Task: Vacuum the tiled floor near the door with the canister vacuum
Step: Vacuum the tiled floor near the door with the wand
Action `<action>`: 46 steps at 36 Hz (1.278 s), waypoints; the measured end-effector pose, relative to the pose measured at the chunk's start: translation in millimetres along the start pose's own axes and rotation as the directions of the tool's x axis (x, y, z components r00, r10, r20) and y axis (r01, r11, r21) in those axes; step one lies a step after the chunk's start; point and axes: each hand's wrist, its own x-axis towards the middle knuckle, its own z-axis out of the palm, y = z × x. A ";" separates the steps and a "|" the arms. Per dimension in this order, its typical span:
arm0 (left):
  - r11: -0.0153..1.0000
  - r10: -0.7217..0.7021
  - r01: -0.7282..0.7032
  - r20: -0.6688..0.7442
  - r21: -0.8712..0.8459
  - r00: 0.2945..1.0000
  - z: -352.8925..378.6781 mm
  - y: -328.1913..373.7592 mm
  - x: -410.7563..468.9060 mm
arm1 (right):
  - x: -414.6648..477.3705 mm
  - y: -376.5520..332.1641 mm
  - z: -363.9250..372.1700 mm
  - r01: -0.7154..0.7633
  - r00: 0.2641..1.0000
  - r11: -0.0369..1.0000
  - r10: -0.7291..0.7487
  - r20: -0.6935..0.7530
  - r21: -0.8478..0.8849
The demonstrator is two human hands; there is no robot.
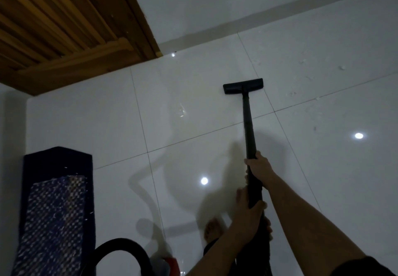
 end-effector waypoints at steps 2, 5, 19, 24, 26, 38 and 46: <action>1.000 0.002 -0.002 -0.019 -0.004 1.000 0.3 3.0 5.2 | 3.4 -5.5 -0.6 -0.009 1.000 1.000 0.009 0.002 0.007; 1.000 -0.005 0.005 -0.017 0.010 1.000 1.1 8.9 12.4 | 8.3 -12.8 -3.2 -0.020 1.000 0.999 0.019 0.006 0.031; 1.000 0.005 -0.005 -0.007 0.029 1.000 12.3 61.0 51.4 | 46.3 -59.8 -22.0 -0.001 1.000 1.000 0.002 -0.013 0.026; 1.000 -0.015 0.015 0.003 -0.014 1.000 15.0 75.5 68.3 | 64.3 -72.4 -27.5 0.004 1.000 1.000 -0.004 -0.031 0.024; 1.000 -0.017 0.017 0.004 -0.012 1.000 17.1 82.1 74.4 | 70.6 -77.8 -31.0 0.011 0.999 1.000 -0.010 -0.034 0.028; 0.998 0.017 -0.018 0.009 0.057 1.000 24.2 114.0 113.5 | 107.8 -101.2 -49.9 0.057 0.997 0.997 -0.055 -0.053 0.042; 0.995 0.024 -0.025 0.008 0.095 1.000 23.4 132.5 139.7 | 132.1 -118.1 -57.3 0.091 0.995 0.996 -0.090 -0.047 0.013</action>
